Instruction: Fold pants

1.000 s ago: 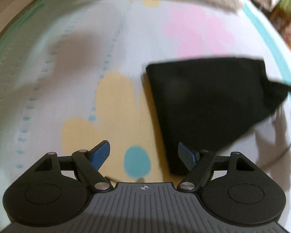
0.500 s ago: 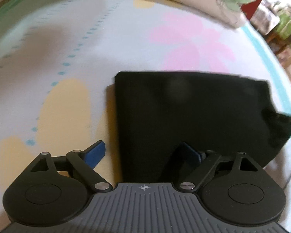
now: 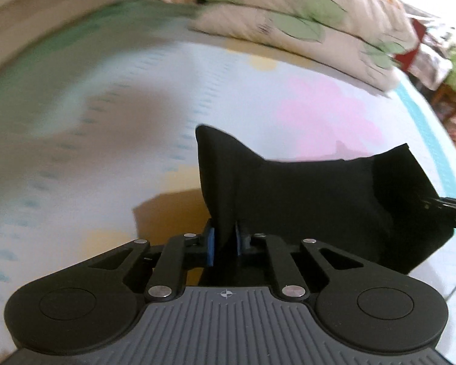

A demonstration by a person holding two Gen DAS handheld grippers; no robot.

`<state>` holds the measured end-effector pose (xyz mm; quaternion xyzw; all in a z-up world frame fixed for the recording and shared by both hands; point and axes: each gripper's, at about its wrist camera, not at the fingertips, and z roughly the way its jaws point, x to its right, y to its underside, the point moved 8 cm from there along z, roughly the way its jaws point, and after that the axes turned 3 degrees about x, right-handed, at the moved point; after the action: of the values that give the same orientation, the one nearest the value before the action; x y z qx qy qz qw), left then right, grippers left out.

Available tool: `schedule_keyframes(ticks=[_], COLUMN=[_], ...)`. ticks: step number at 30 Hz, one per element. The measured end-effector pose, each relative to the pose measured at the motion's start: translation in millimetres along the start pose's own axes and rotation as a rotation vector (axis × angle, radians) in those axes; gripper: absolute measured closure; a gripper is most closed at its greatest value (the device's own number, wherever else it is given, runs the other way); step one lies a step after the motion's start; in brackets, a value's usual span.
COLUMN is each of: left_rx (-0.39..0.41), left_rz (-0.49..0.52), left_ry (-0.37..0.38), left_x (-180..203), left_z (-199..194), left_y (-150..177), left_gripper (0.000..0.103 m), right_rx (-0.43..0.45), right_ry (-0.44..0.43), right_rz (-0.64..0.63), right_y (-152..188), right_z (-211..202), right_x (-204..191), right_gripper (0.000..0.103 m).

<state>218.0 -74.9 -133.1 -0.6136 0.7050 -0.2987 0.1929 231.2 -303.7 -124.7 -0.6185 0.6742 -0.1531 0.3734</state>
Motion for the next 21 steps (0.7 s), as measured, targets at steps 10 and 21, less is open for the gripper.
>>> schedule_keyframes(ticks=[10,21], left_rx=[-0.116,-0.052], left_rz=[-0.112,-0.172], left_ry=[-0.247,-0.294], left_x=[-111.3,-90.4], left_z=[7.3,-31.0], left_y=[25.3,34.9], left_gripper=[0.092,0.081], right_rx=[-0.057,0.043], right_ry=[-0.051,0.048], right_rz=[-0.056,-0.005], right_y=[-15.8,-23.2], right_z=[88.5,42.4], right_x=[-71.7,-58.1], right_gripper=[0.073,0.054])
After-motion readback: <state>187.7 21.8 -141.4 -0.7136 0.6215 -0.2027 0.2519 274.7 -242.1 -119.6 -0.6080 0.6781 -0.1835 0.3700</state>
